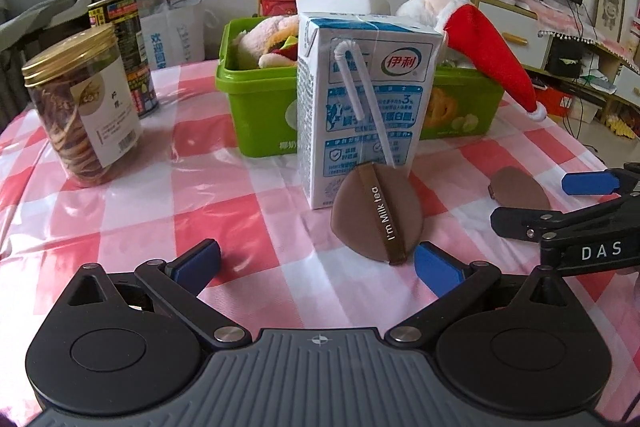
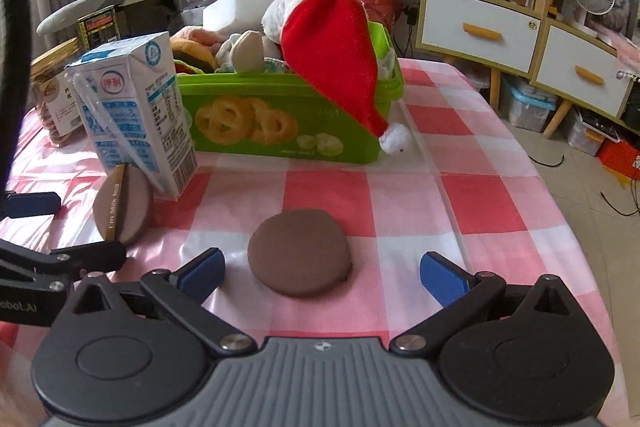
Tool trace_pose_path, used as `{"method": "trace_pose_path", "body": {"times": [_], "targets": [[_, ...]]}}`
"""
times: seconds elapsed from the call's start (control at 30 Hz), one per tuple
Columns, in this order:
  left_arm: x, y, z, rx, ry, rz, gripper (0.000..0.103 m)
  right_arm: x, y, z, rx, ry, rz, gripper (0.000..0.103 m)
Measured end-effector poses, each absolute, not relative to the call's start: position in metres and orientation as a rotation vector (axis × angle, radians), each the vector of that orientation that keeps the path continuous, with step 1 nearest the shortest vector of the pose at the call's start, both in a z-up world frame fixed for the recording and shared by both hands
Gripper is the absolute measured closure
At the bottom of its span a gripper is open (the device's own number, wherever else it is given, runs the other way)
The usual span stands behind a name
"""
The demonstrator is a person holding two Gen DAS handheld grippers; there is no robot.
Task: Organize soft objects
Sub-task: 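Grasp the 'I'm Milk tea' coaster with the left tool while the right tool grasps the plain coaster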
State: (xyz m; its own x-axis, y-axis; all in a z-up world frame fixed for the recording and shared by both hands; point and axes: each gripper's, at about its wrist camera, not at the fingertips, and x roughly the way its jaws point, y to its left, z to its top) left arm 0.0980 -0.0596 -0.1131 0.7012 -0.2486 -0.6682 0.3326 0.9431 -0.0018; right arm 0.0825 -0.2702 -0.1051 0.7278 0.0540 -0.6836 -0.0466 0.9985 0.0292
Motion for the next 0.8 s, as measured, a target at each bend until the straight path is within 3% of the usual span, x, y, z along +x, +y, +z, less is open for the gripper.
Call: {"method": "trace_pose_path", "body": {"times": [0.13,0.23,0.57,0.7,0.8], "targets": [[0.099,-0.06,-0.112,0.114,0.727,-0.33,0.007,0.082,-0.271,-0.104,0.012,0.758,0.055,0.016],[0.098,-0.063,-0.11,0.117,0.721,-0.34,0.013,0.079,-0.27,-0.102,0.005,0.751,0.074,0.024],[0.094,-0.087,-0.106,0.146,0.713,-0.38,0.036,0.076,-0.26,-0.095,-0.013,0.738,0.119,0.067],[0.098,-0.089,-0.104,0.132,0.722,-0.367,0.051,0.076,-0.257,-0.093,-0.026,0.746,0.13,0.071],[0.099,-0.086,-0.102,0.105,0.739,-0.369,0.052,0.074,-0.258,-0.092,-0.015,0.756,0.135,0.073]]}}
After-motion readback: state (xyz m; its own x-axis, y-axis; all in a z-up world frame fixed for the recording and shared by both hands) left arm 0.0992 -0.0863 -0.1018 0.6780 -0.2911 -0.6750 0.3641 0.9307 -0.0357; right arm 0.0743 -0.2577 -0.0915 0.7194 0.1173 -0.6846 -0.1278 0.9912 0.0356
